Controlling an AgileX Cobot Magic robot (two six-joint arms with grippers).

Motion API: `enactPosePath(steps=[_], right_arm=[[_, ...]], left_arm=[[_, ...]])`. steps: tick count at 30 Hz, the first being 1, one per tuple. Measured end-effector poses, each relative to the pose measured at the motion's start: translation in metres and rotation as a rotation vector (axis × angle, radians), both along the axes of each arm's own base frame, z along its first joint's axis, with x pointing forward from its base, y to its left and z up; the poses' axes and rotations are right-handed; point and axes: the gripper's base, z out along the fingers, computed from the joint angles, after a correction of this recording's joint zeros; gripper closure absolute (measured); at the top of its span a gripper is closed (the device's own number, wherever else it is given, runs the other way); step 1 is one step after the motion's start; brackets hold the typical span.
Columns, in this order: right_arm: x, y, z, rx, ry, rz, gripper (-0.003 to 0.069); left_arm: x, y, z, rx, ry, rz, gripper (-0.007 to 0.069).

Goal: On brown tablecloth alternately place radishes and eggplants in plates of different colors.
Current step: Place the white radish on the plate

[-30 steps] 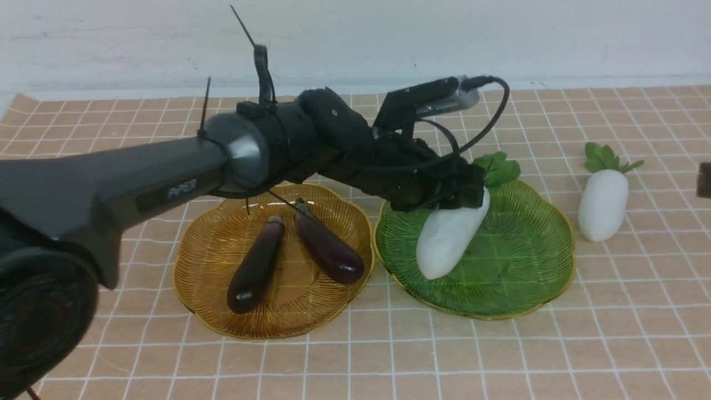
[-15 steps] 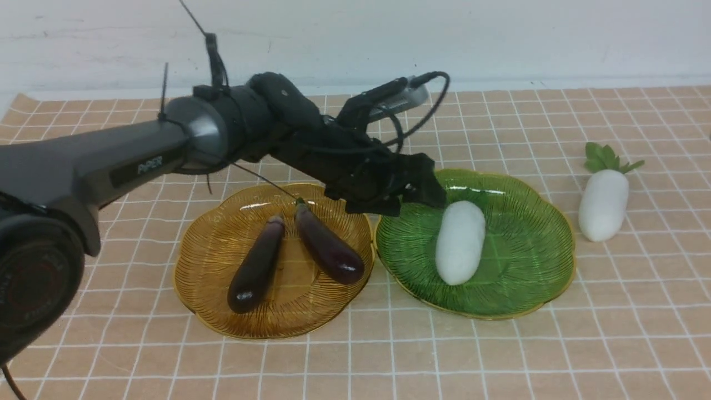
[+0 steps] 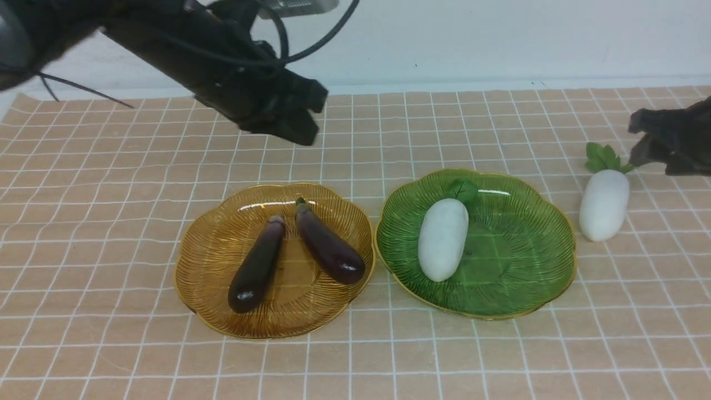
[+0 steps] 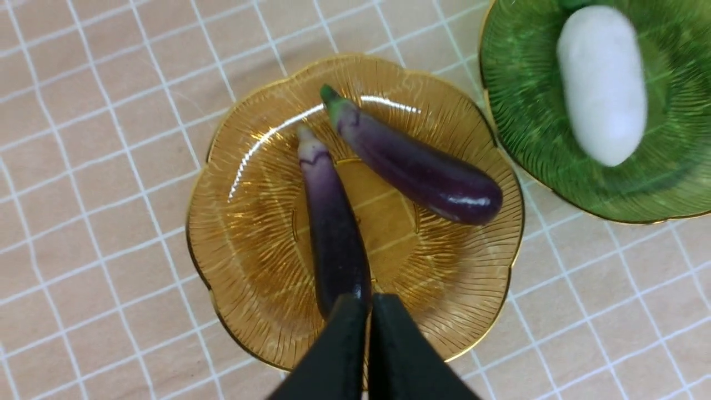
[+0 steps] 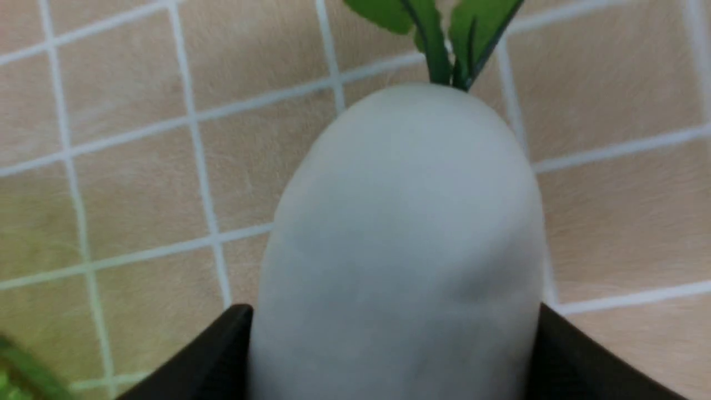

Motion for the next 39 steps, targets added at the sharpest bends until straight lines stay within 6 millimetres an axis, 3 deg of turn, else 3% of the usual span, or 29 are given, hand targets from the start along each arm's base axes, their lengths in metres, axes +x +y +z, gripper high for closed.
enactPosePath(steps=[5, 7, 9, 12, 17, 21, 24, 27, 30, 32, 35, 37, 39], right_arm=[[-0.011, 0.004, 0.076, -0.004, -0.012, 0.062, 0.0139], [-0.024, 0.017, 0.104, 0.038, -0.010, 0.103, 0.0139], [-0.042, 0.042, 0.118, 0.071, 0.073, 0.207, 0.0139], [-0.054, 0.075, 0.109, 0.089, 0.176, 0.310, 0.0139], [-0.056, 0.107, 0.084, 0.011, 0.229, 0.390, 0.0139], [-0.050, 0.108, 0.067, 0.009, 0.271, 0.291, 0.0138], [-0.050, 0.108, 0.066, 0.018, 0.285, 0.262, 0.0077], [-0.050, 0.108, 0.072, 0.017, 0.299, 0.269, 0.0007], [-0.047, 0.108, 0.082, 0.009, 0.265, 0.282, -0.0002], [-0.051, 0.108, 0.095, 0.004, 0.230, 0.306, 0.0022], [-0.072, 0.107, 0.139, -0.003, 0.121, 0.342, 0.0116], [-0.099, 0.106, 0.174, -0.007, 0.037, 0.364, 0.0210], [-0.142, 0.100, 0.215, -0.016, -0.065, 0.380, 0.0355]], left_arm=[[-0.031, 0.009, 0.002, 0.007, -0.009, 0.012, 0.0628], [-0.041, 0.012, 0.000, 0.008, -0.003, 0.015, 0.0628], [-0.055, 0.016, -0.002, 0.004, -0.007, 0.021, 0.0628], [-0.086, 0.024, -0.010, -0.008, -0.028, 0.023, 0.0628], [-0.144, 0.039, -0.031, -0.031, -0.046, 0.044, 0.0628], [-0.192, 0.051, -0.041, -0.068, -0.112, 0.064, 0.0628], [-0.220, 0.059, -0.046, -0.087, -0.174, 0.064, 0.0628], [-0.240, 0.064, -0.046, -0.112, -0.226, 0.079, 0.0628], [-0.251, 0.068, -0.045, -0.137, -0.250, 0.100, 0.0628], [-0.256, 0.069, -0.046, -0.141, -0.253, 0.105, 0.0628], [-0.259, 0.071, -0.047, -0.133, -0.247, 0.121, 0.0628], [-0.260, 0.073, -0.048, -0.128, -0.222, 0.150, 0.0628], [-0.260, 0.075, -0.049, -0.126, -0.214, 0.181, 0.0628]])
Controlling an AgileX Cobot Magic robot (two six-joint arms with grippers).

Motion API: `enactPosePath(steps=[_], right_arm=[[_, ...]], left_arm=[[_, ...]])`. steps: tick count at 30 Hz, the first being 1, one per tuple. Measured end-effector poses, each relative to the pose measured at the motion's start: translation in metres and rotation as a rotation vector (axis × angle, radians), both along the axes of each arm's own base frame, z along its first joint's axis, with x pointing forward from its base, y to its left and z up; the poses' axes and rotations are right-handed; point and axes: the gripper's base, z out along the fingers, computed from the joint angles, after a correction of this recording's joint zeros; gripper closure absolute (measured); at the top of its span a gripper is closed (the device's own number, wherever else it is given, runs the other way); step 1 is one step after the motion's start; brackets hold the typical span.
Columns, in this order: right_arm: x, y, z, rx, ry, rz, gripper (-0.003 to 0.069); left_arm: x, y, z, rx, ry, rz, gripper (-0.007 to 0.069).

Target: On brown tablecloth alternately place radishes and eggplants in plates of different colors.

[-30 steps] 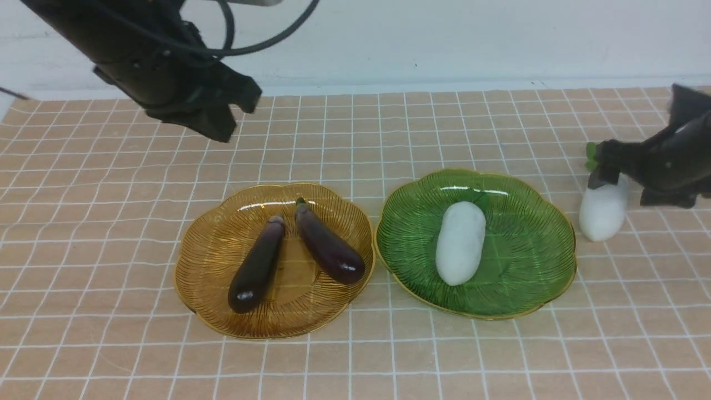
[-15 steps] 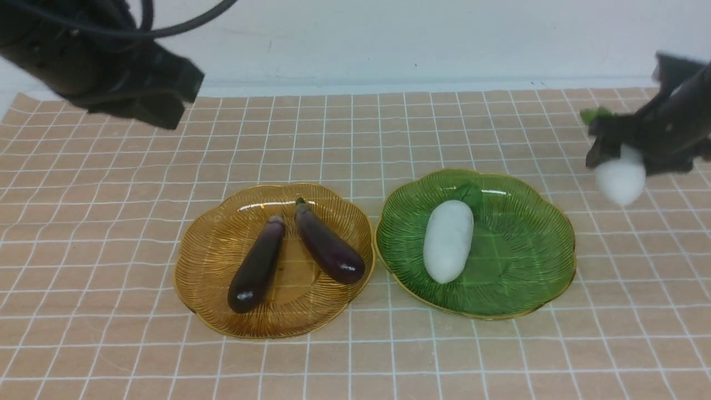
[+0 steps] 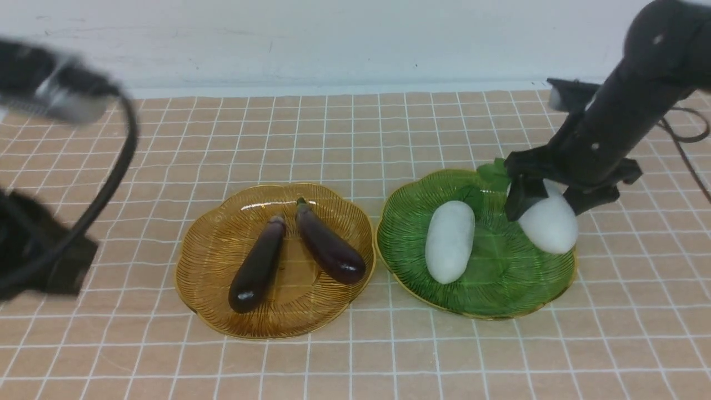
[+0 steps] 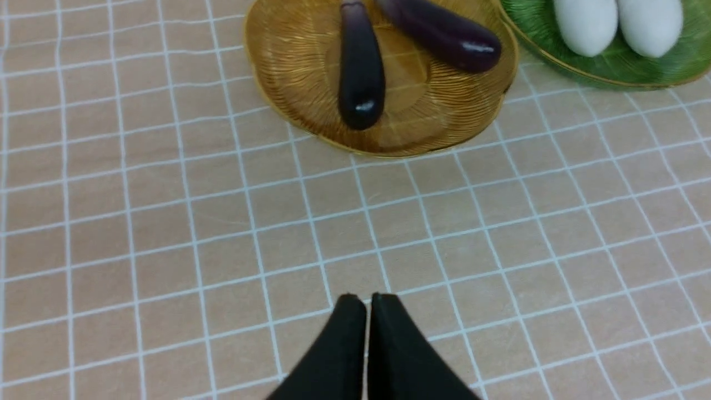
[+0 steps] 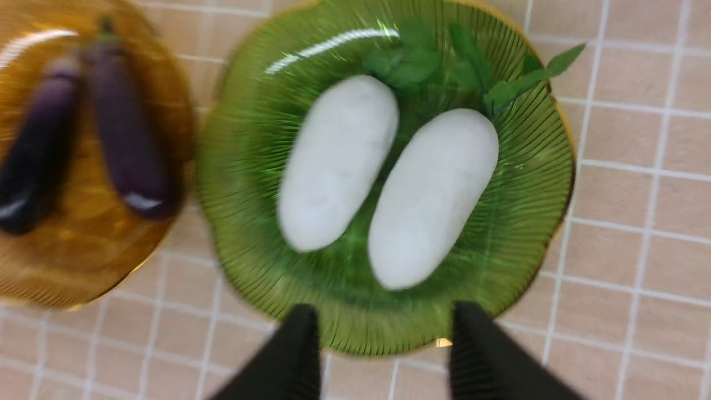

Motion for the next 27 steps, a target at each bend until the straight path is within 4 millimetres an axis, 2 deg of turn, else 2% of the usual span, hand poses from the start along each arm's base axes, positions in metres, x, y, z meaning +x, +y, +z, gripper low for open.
enactPosePath(steps=[3, 5, 8, 9, 11, 12, 14, 16, 18, 21, 23, 27], right_arm=[[-0.050, -0.011, 0.033, 0.016, -0.102, 0.004, 0.0512], [-0.096, -0.023, 0.051, 0.029, -0.200, 0.001, 0.0622], [-0.154, -0.040, 0.066, 0.077, -0.484, -0.027, 0.0666], [-0.182, -0.048, 0.065, 0.096, -0.620, -0.043, 0.0671], [-0.213, -0.060, 0.062, 0.134, -0.869, -0.079, 0.0674], [-0.236, -0.067, 0.056, 0.172, -1.056, -0.105, 0.0674], [-0.272, -0.077, 0.034, 0.229, -1.283, -0.135, 0.0674], [-0.300, -0.085, 0.010, 0.269, -1.431, -0.152, 0.0674], [-0.311, -0.088, -0.007, 0.275, -1.490, -0.156, 0.0674], [-0.308, -0.088, -0.021, 0.249, -1.503, -0.153, 0.0674], [-0.308, -0.088, -0.022, 0.249, -1.519, -0.154, 0.0674], [-0.308, -0.088, -0.021, 0.238, -1.535, -0.152, 0.0674]], left_arm=[[0.001, 0.003, 0.000, 0.014, -0.002, 0.031, 0.0628], [0.001, 0.004, 0.000, 0.018, -0.003, 0.038, 0.0628], [0.001, 0.004, 0.000, 0.021, -0.004, 0.039, 0.0628], [0.001, 0.004, 0.000, 0.019, -0.008, 0.039, 0.0628], [0.003, 0.003, 0.002, 0.013, -0.030, 0.040, 0.0628], [0.003, 0.003, 0.003, 0.009, -0.042, 0.041, 0.0628], [0.004, 0.003, 0.004, 0.004, -0.058, 0.042, 0.0628], [0.005, 0.003, 0.005, 0.005, -0.075, 0.046, 0.0628], [0.006, 0.004, 0.006, 0.008, -0.093, 0.051, 0.0628], [0.007, 0.004, 0.008, 0.004, -0.126, 0.055, 0.0628], [0.002, 0.006, 0.009, -0.007, -0.191, 0.054, 0.0628], [-0.024, 0.014, 0.008, -0.022, -0.378, 0.048, 0.0628]])
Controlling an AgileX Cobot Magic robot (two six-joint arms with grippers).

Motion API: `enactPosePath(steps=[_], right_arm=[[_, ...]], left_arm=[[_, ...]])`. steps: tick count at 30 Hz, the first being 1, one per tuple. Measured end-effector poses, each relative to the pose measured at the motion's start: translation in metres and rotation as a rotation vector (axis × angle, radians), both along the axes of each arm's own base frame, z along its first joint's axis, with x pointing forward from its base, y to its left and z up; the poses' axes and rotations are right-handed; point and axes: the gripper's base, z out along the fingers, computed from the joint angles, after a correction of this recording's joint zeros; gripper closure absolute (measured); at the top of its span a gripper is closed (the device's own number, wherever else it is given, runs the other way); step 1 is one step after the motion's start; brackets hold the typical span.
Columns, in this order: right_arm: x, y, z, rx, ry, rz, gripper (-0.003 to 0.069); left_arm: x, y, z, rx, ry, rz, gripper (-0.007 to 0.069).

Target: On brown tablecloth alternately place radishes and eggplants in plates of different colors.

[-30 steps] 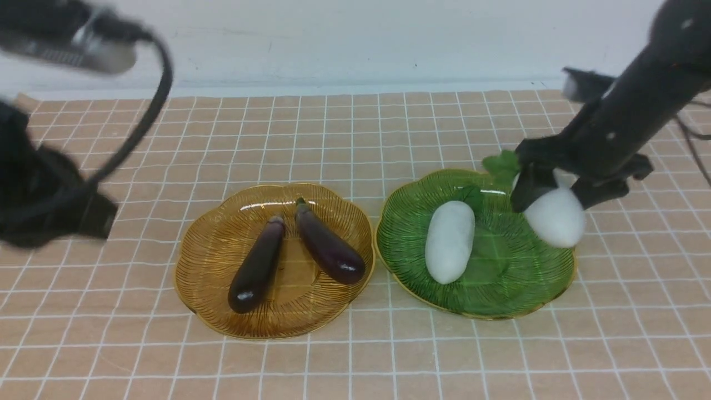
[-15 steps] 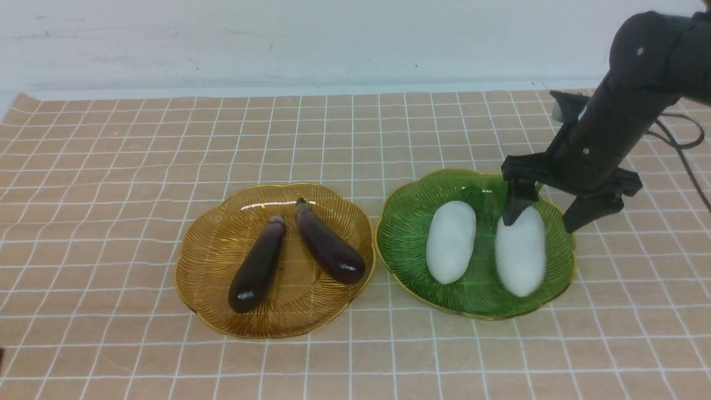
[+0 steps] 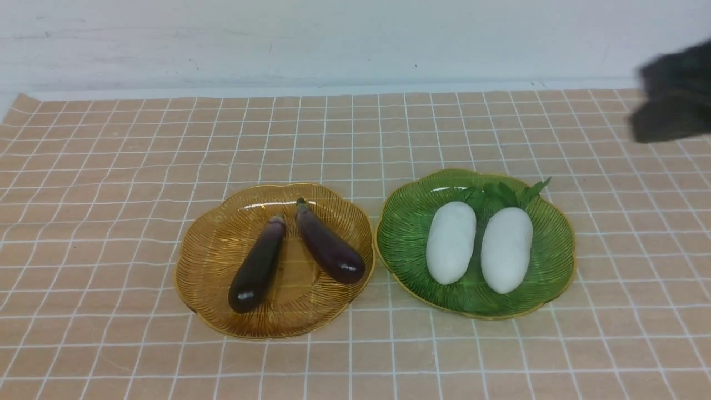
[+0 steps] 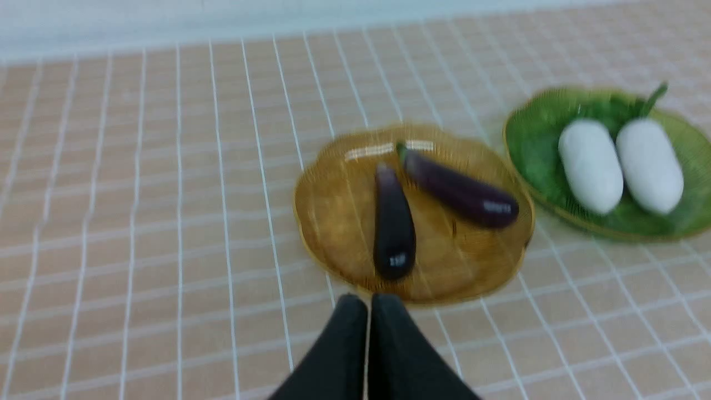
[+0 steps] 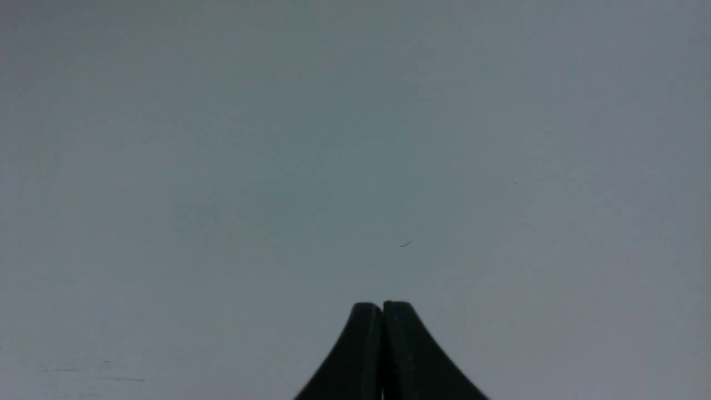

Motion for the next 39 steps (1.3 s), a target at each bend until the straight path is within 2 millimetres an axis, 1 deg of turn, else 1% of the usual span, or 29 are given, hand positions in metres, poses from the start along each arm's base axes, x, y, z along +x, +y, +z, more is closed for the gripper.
enactPosePath(steps=[3, 6, 9, 14, 17, 27, 31, 32, 37, 39], right_arm=[[0.000, 0.000, 0.000, -0.002, -0.001, -0.001, 0.0674], [0.000, 0.000, 0.000, -0.002, -0.001, -0.001, 0.0674], [0.000, 0.000, 0.000, -0.003, -0.001, -0.002, 0.0674], [0.000, 0.000, 0.000, -0.003, 0.000, -0.002, 0.0674], [0.000, 0.000, 0.000, -0.003, 0.001, -0.002, 0.0674], [0.000, 0.000, -0.001, -0.004, 0.004, -0.002, 0.0674], [0.000, 0.000, -0.001, -0.004, 0.005, -0.002, 0.0674], [0.000, 0.000, -0.001, -0.004, 0.005, -0.002, 0.0674], [0.000, 0.000, -0.001, -0.004, 0.005, -0.002, 0.0674], [0.000, 0.000, -0.001, -0.004, 0.005, -0.002, 0.0674]], left_arm=[[-0.011, 0.004, -0.006, -0.027, -0.124, 0.006, 0.0628], [-0.009, 0.003, -0.008, -0.056, -0.216, 0.005, 0.0628], [-0.003, -0.001, -0.011, -0.096, -0.255, -0.011, 0.0628], [0.003, -0.003, -0.021, -0.105, -0.227, -0.017, 0.0628], [0.005, -0.002, -0.025, -0.080, -0.218, -0.006, 0.0628], [0.006, 0.001, -0.025, -0.027, -0.230, 0.018, 0.0628], [0.008, 0.000, -0.031, -0.026, -0.217, 0.018, 0.0628], [0.009, 0.000, -0.033, -0.024, -0.214, 0.024, 0.0628], [0.016, -0.001, -0.071, 0.013, -0.238, 0.109, 0.0628], [0.021, 0.000, -0.094, 0.028, -0.249, 0.160, 0.0628]])
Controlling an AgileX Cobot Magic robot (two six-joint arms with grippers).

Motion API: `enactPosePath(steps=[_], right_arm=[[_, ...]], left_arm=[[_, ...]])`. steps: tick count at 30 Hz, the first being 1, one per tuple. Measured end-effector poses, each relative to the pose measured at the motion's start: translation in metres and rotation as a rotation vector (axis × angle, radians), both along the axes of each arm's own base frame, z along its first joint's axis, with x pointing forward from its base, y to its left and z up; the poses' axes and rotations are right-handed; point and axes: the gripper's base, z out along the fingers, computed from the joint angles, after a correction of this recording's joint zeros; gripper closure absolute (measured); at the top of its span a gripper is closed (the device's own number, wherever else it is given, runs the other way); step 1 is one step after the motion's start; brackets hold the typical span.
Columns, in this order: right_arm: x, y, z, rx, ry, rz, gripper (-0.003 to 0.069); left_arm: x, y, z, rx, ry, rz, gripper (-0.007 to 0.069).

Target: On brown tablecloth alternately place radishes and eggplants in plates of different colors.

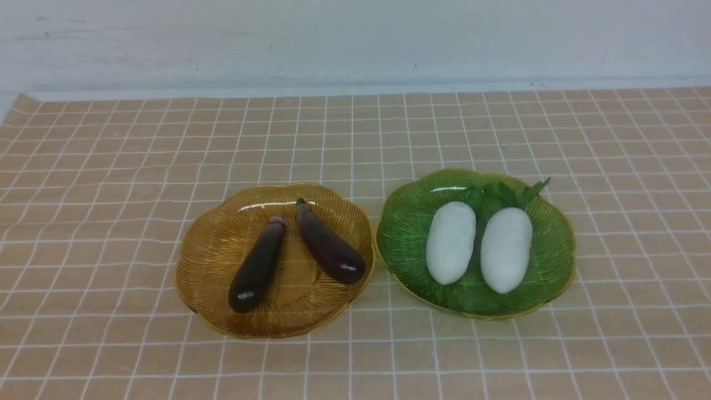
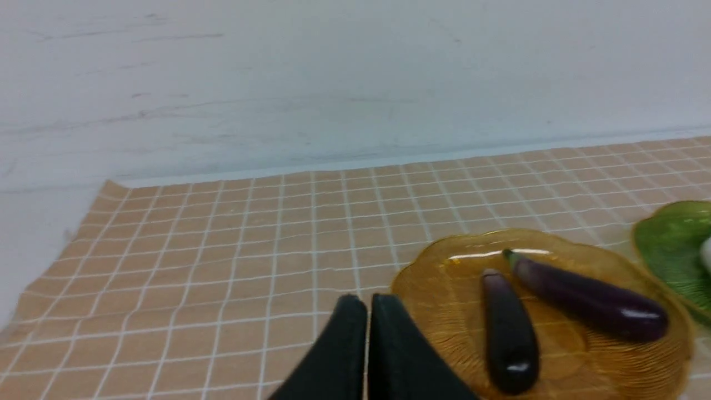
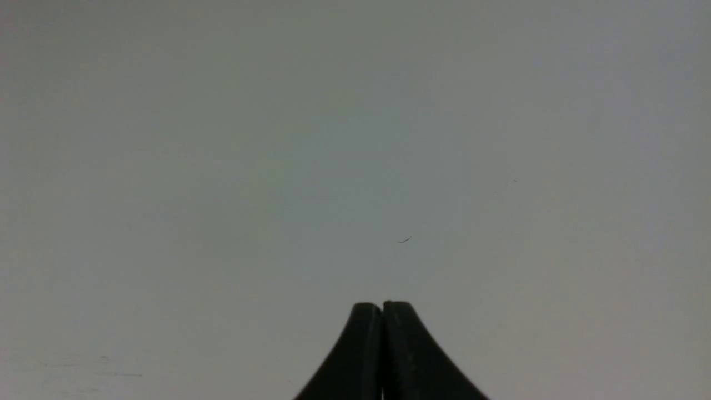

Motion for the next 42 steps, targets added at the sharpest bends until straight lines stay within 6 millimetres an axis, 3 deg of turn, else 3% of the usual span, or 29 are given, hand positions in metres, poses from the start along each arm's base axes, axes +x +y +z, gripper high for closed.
enactPosePath(steps=[3, 9, 13, 42], right_arm=[[0.000, 0.000, 0.000, -0.001, 0.002, 0.000, 0.0674], [0.000, 0.000, -0.001, -0.001, 0.004, 0.000, 0.0674], [0.000, 0.000, -0.001, -0.001, 0.004, 0.000, 0.0674], [0.000, 0.000, -0.001, -0.001, 0.004, 0.000, 0.0674]], left_arm=[[0.013, 0.001, -0.042, 0.011, 0.036, 0.053, 0.0628], [0.023, 0.002, -0.093, 0.040, 0.166, 0.065, 0.0628], [0.025, 0.002, -0.114, 0.056, 0.224, 0.062, 0.0628], [0.026, 0.002, -0.117, 0.055, 0.208, 0.060, 0.0628]])
